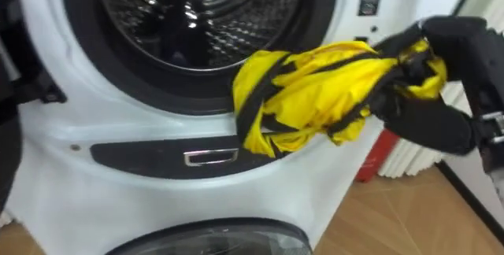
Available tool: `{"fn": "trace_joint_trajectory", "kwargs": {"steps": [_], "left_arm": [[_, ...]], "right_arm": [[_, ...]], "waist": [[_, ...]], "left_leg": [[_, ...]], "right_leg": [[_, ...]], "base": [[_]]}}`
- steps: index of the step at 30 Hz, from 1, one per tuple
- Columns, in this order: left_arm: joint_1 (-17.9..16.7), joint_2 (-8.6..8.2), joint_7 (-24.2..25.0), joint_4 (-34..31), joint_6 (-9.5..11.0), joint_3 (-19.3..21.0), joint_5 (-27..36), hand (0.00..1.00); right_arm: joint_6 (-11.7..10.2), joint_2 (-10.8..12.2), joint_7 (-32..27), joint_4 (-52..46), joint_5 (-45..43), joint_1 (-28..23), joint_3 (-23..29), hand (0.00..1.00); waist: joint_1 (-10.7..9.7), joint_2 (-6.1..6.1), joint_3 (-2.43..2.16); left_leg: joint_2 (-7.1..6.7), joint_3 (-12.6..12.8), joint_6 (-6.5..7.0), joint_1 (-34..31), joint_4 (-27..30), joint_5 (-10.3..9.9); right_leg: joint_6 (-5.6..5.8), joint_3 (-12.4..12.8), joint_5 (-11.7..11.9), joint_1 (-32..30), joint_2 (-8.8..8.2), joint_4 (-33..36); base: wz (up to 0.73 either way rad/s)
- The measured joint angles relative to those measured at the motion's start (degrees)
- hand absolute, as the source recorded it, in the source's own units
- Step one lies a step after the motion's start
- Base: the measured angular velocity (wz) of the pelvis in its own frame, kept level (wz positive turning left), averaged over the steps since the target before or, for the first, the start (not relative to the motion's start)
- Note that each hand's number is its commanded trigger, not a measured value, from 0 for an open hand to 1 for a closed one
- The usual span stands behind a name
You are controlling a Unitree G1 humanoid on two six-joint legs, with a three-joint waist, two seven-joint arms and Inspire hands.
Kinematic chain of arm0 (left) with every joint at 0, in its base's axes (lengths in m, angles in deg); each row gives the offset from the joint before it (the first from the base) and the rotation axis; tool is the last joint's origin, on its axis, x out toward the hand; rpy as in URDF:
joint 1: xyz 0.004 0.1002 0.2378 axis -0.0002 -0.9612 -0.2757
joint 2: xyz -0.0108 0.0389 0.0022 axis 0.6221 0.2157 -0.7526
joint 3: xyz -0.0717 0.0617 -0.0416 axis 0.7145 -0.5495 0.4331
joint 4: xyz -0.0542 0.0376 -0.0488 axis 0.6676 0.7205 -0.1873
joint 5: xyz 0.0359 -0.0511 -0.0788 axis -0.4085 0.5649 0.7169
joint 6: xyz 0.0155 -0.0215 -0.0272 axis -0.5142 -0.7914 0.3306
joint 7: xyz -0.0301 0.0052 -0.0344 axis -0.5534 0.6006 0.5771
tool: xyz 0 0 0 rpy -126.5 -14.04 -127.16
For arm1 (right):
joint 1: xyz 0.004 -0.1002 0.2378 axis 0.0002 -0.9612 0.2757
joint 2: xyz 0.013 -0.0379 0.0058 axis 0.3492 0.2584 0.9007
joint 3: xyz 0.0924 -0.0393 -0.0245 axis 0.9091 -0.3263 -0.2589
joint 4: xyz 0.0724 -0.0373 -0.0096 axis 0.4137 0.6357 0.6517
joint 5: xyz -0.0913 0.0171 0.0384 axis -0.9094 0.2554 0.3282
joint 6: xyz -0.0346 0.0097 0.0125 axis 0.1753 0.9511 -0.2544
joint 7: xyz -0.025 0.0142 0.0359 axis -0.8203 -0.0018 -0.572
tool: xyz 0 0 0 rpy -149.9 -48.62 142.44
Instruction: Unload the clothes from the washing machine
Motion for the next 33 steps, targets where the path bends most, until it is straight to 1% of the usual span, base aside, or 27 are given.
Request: {"fn": "trace_joint_trajectory", "kwargs": {"steps": [1, 3, 4, 5, 6, 7, 8, 9, 10, 12, 13, 15, 16, 17, 18, 19, 20, 22, 23, 25, 27, 28, 29, 30, 31, 33], "left_arm": [[0.1, 0.0, 0.1, 0.0, 0.0, 0.0, 0.0, 0.0], [0.7, 0.44, 0.2, 0.0, -0.1, 0.0, 0.1, 0.0], [0.8, 0.69, 0.2, 0.0, -0.2, 0.0, 0.1, 0.0], [1.0, 1.15, 0.5, 0.0, -0.3, -0.2, 0.1, 0.0], [1.8, 1.47, 0.9, -0.3, -0.3, -0.7, 0.1, 0.0], [2.1, 1.63, 1.1, -0.4, -0.4, -1.1, 0.1, 0.0], [2.8, 1.86, 1.3, -0.5, -0.4, -1.8, 0.2, 0.0], [3.3, 2.01, 1.3, -0.5, -0.4, -2.4, 0.2, 0.0], [3.7, 2.1, 1.3, -0.5, -0.4, -2.7, 0.2, 0.0], [5.9, 2.46, 1.3, -0.5, -0.3, -4.2, 0.6, 0.0], [6.5, 2.52, 1.3, -0.5, -0.3, -4.6, 0.6, 0.0], [8.6, 2.9, 1.3, -0.5, -0.2, -6.5, 0.7, 0.0], [8.9, 2.91, 1.3, -0.6, -0.2, -7.0, 0.8, 0.0], [9.6, 2.92, 1.5, -0.6, -0.1, -8.4, 1.6, 0.0], [10.2, 2.9, 1.8, -0.1, -1.2, -9.2, 2.8, 0.0], [10.1, 2.93, 1.9, -0.1, -1.2, -9.5, 2.8, 0.0], [10.2, 3.15, 2.2, -0.4, -1.1, -10.6, 2.9, 0.0], [10.3, 3.33, 2.9, -0.3, -1.1, -12.8, 2.9, 0.0], [10.8, 3.33, 3.1, -0.4, -1.0, -14.1, 2.9, 0.0], [11.5, 3.33, 3.1, -0.4, -1.3, -15.7, 3.2, 0.0], [12.1, 3.38, 3.1, -0.6, -1.2, -18.2, 5.1, 0.0], [12.5, 3.38, 3.3, -0.6, -1.3, -18.8, 5.2, 0.0], [12.8, 3.35, 3.6, -0.5, -1.4, -19.3, 5.3, 0.0], [13.0, 3.35, 4.0, -0.6, -1.4, -19.3, 5.4, 0.0], [13.2, 3.34, 4.1, -0.6, -1.4, -19.3, 5.7, 0.0], [14.1, 3.32, 4.2, -0.8, -1.3, -20.5, 6.9, 0.0]], "right_arm": [[0.0, 0.3, 0.0, 0.5, -0.3, -0.4, 0.3, 1.0], [0.2, 1.2, -0.4, 2.6, -1.2, -2.3, 1.5, 1.0], [0.2, 1.6, -0.8, 3.0, -1.4, -2.8, 1.6, 1.0], [0.5, 1.9, -1.3, 4.0, -1.6, -3.5, 1.7, 1.0], [1.3, 1.9, -1.3, 4.1, -1.8, -4.3, 2.0, 1.0], [1.5, 1.9, -1.3, 4.1, -1.9, -4.6, 2.1, 1.0], [1.8, 1.9, -1.2, 4.1, -1.9, -4.7, 2.1, 1.0], [1.9, 1.9, -1.2, 4.4, -1.8, -4.7, 2.2, 1.0], [1.9, 1.9, -1.1, 4.9, -1.6, -4.7, 2.1, 1.0], [2.2, 1.9, -1.0, 8.1, -1.2, -4.4, 2.2, 1.0], [2.5, 1.9, -1.0, 8.9, -1.2, -4.3, 2.2, 1.0], [2.7, 1.9, -0.6, 12.2, -1.3, -4.2, 2.2, 1.0], [2.7, 1.9, -0.4, 12.9, -1.3, -4.2, 2.2, 1.0], [2.9, 1.9, -0.4, 13.9, -1.2, -4.2, 2.2, 1.0], [2.9, 1.9, -0.2, 14.9, -0.6, -4.2, 2.1, 1.0], [2.9, 2.0, 0.0, 15.5, -0.4, -4.2, 2.1, 1.0], [3.0, 2.2, 0.4, 17.3, -0.2, -4.1, 1.9, 1.0], [2.9, 2.3, 0.8, 21.0, -0.2, -4.1, 0.7, 1.0], [2.9, 2.6, 0.9, 23.7, -0.3, -4.0, 0.0, 1.0], [2.7, 2.9, 0.8, 28.3, -1.2, -3.1, -1.6, 1.0], [2.6, 3.0, 0.5, 33.2, -1.6, -1.5, -3.5, 1.0], [2.6, 3.0, 0.5, 34.5, -1.6, -1.1, -4.1, 1.0], [2.6, 3.2, 0.6, 36.9, -1.6, -0.3, -5.2, 1.0], [2.5, 3.3, 0.5, 39.3, -1.6, 0.5, -6.1, 1.0], [2.5, 3.4, 0.5, 40.7, -1.5, 0.9, -6.2, 1.0], [2.4, 3.5, -0.2, 45.2, -1.6, 2.9, -6.3, 1.0]], "waist": [[-0.2, 0.05, 0.0], [-1.0, 0.09, -0.1], [-1.2, 0.12, -0.11], [-2.4, 0.2, -0.09], [-3.6, 0.51, -0.17], [-4.1, 0.65, -0.19], [-4.5, 1.17, -0.31], [-4.8, 1.65, 0.0], [-5.2, 1.89, 0.08], [-6.2, 2.67, 0.09], [-6.4, 2.8, 0.07], [-6.8, 3.13, 0.22], [-6.8, 3.23, 0.32], [-7.2, 3.5, 0.48], [-7.5, 3.85, 0.59], [-7.7, 3.98, 0.66], [-8.2, 4.12, 0.69], [-8.6, 4.46, 0.55], [-8.6, 4.74, 0.47], [-8.6, 5.35, 0.22], [-8.7, 6.59, 0.66], [-8.7, 6.88, 0.72], [-8.7, 7.5, 0.62], [-8.9, 8.05, 0.64], [-8.9, 8.26, 0.63], [-9.0, 9.29, 0.77]], "left_leg": [[0.11, 0.4, -0.07, 0.0, 0.1, -0.2], [0.69, 2.8, -0.36, 0.0, 0.3, -0.6], [0.81, 3.2, -0.43, 0.0, 0.2, -0.7], [0.98, 3.9, -0.55, -0.2, 0.3, -0.7], [1.08, 4.9, -0.58, -0.3, 0.3, -0.7], [1.1, 5.4, -0.59, -0.3, 0.3, -0.7], [1.29, 6.9, -0.71, -0.2, 0.1, -0.8], [1.59, 8.8, -0.86, 0.1, 0.1, -0.9], [1.7, 9.4, -0.92, 0.1, 0.1, -1.0], [2.12, 11.4, -1.27, 0.2, 0.0, -1.3], [2.28, 12.3, -1.41, 0.2, 0.0, -1.4], [2.84, 14.9, -1.98, 0.2, -0.1, -1.8], [2.91, 15.4, -2.11, 0.2, 0.0, -1.9], [2.91, 16.5, -2.29, 0.0, 0.0, -2.0], [3.06, 17.5, -2.47, -0.4, 0.0, -2.1], [3.31, 17.6, -2.5, -0.7, 0.1, -2.2], [3.51, 18.5, -2.59, -1.1, 0.3, -2.3], [3.65, 19.3, -2.85, -1.4, 0.5, -2.5], [3.67, 20.2, -2.92, -1.8, 0.7, -2.5], [3.71, 20.5, -3.0, -2.8, 1.1, -2.6], [3.63, 20.6, -3.0, -4.7, 1.9, -2.6], [3.63, 20.6, -3.0, -5.1, 2.1, -2.6], [3.6, 20.6, -3.0, -5.8, 2.2, -2.6], [3.63, 20.6, -3.0, -6.4, 2.2, -2.6], [3.63, 20.7, -3.0, -6.8, 2.2, -2.6], [3.52, 20.5, -2.99, -8.3, 2.3, -2.6]], "right_leg": [[-0.04, 0.6, 0.0, -0.4, 0.16, 0.0], [-0.25, 2.8, 0.2, -1.3, 0.83, 0.2], [-0.34, 3.0, 0.2, -1.5, 0.9, 0.3], [-0.42, 3.7, 0.3, -1.8, 1.15, 0.6], [-0.43, 4.3, 0.3, -2.6, 1.31, 0.9], [-0.45, 4.6, 0.3, -2.9, 1.41, 1.0], [-0.48, 5.9, 0.4, -3.8, 1.8, 1.3], [-0.57, 7.4, 0.6, -4.3, 2.28, 1.8], [-0.58, 8.0, 0.6, -4.4, 2.47, 1.9], [-0.7, 10.2, 1.0, -5.5, 3.32, 2.0], [-0.74, 11.0, 1.1, -5.9, 3.62, 2.1], [-0.99, 13.6, 1.5, -6.9, 4.77, 2.4], [-1.03, 14.0, 1.5, -7.2, 4.96, 2.6], [-1.07, 15.0, 1.5, -8.0, 5.35, 2.9], [-1.13, 15.6, 1.6, -8.8, 5.64, 2.9], [-1.15, 15.8, 1.6, -9.1, 5.75, 2.9], [-1.23, 16.0, 1.8, -9.8, 5.97, 2.9], [-1.37, 16.7, 1.9, -10.4, 6.35, 2.9], [-1.43, 17.1, 2.0, -10.9, 6.52, 2.9], [-1.45, 17.9, 2.0, -12.4, 6.78, 3.5], [-1.44, 18.5, 2.0, -14.7, 6.85, 4.8], [-1.44, 18.5, 2.0, -15.2, 6.86, 4.9], [-1.44, 18.8, 2.0, -16.0, 6.92, 5.1], [-1.45, 18.7, 2.0, -16.8, 7.01, 5.5], [-1.46, 18.6, 1.9, -17.2, 7.0, 5.6], [-1.45, 18.6, 1.9, -18.9, 6.94, 6.1]], "base": [[-0.47], [-0.52], [-0.45], [-0.33], [-0.32], [-0.43], [-0.66], [-0.71], [-0.63], [-0.53], [-0.66], [-0.65], [-0.54], [-0.53], [-0.51], [-0.42], [-0.29], [-0.24], [-0.26], [-0.27], [-0.22], [-0.17], [-0.09], [-0.05], [0.03], [0.02]]}}
